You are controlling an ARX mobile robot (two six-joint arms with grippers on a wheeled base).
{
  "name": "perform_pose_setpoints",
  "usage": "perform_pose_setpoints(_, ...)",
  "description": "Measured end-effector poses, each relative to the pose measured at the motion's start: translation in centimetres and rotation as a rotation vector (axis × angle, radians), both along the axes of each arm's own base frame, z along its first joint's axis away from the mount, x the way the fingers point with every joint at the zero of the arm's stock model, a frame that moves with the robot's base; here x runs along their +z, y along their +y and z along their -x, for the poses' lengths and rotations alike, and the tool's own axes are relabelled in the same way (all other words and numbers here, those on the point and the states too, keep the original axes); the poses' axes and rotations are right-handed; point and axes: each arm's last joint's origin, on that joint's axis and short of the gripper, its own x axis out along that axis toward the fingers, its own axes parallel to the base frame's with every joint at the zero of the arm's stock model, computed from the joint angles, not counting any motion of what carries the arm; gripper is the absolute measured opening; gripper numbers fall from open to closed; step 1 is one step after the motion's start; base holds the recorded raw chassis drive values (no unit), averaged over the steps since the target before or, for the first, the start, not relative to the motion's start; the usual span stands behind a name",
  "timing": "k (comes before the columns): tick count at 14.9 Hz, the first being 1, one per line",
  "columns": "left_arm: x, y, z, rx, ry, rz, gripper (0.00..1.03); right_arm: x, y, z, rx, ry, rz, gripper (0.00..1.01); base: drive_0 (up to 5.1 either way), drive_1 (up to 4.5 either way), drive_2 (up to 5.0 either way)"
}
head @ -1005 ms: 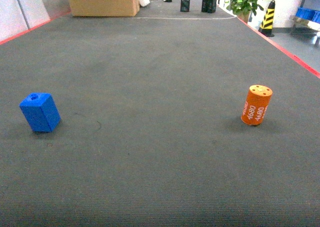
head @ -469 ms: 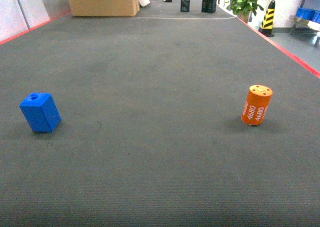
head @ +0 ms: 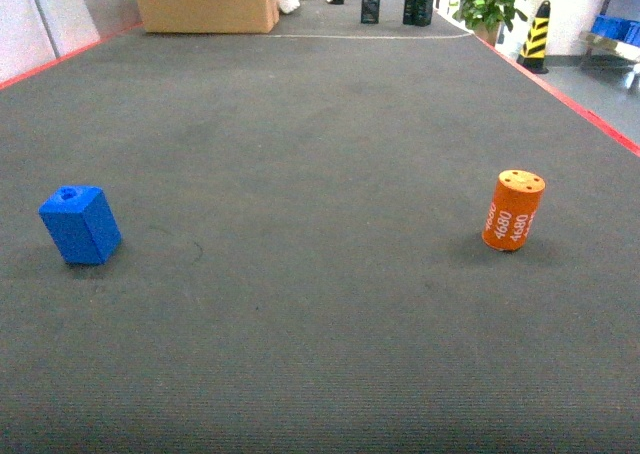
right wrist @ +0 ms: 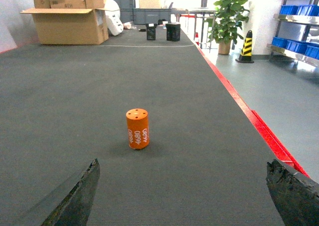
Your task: Sort blue parts and orange caps into right shelf containers
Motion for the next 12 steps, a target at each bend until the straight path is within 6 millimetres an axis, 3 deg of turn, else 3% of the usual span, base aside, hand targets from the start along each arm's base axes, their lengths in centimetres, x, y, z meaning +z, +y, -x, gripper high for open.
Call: perform_pose_setpoints(12, 0.00, 0.00, 0.00, 0.000, 0.000, 0.000, 0.98, 0.00, 0.00, 0.00, 0.000, 0.000, 0.000, 0.98, 0.0, 0.00, 0.0)
